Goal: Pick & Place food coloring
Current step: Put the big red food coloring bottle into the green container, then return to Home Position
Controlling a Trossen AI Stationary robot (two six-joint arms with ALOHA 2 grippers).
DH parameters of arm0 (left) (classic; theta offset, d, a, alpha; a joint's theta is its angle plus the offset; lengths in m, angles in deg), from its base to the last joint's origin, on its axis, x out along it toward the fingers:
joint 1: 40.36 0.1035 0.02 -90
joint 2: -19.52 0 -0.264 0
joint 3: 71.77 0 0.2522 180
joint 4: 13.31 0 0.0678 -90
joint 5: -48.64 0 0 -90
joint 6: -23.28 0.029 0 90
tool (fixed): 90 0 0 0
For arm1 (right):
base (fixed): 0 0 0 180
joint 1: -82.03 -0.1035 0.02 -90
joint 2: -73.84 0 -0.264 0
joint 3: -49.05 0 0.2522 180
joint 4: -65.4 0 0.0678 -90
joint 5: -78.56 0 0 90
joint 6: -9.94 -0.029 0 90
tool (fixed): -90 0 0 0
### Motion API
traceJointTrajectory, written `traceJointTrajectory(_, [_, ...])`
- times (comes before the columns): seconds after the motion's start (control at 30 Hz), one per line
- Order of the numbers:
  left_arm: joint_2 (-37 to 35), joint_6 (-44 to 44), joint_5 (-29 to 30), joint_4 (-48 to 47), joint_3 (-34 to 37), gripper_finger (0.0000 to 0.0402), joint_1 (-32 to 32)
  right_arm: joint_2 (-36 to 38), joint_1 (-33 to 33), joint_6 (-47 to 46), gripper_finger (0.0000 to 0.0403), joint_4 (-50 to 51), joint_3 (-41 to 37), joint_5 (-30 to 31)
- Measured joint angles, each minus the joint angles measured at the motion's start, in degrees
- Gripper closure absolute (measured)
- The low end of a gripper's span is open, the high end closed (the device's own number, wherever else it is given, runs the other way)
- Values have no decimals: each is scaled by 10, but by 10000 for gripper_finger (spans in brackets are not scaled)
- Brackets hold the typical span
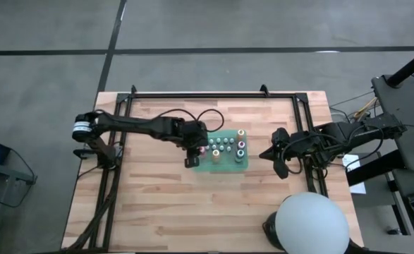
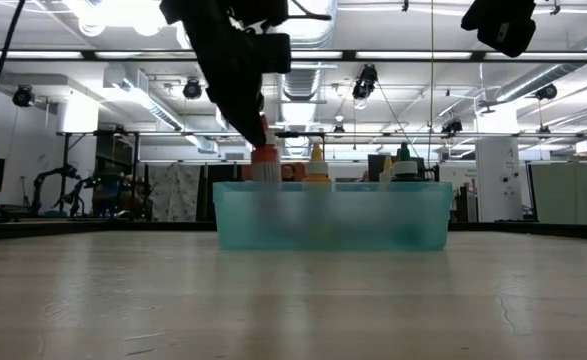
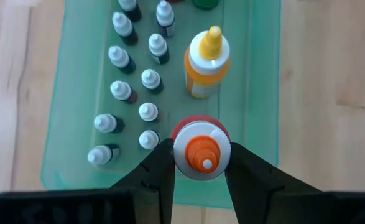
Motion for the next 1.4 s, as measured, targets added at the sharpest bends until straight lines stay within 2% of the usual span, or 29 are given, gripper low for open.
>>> traceJointTrajectory(0.53, [54,13,18,14,0,305,-3,0,0,0,394,1,0,0])
traceJointTrajectory(0.9, [60,18,19,16,0,305,-3,0,0,0,394,1,0,0])
traceJointTrajectory(1.1, [60,22,-21,14,0,280,-3,0,0,0,394,1,0,0])
traceJointTrajectory(1.4, [61,13,-26,11,-2,243,-3,0,0,0,394,1,0,0])
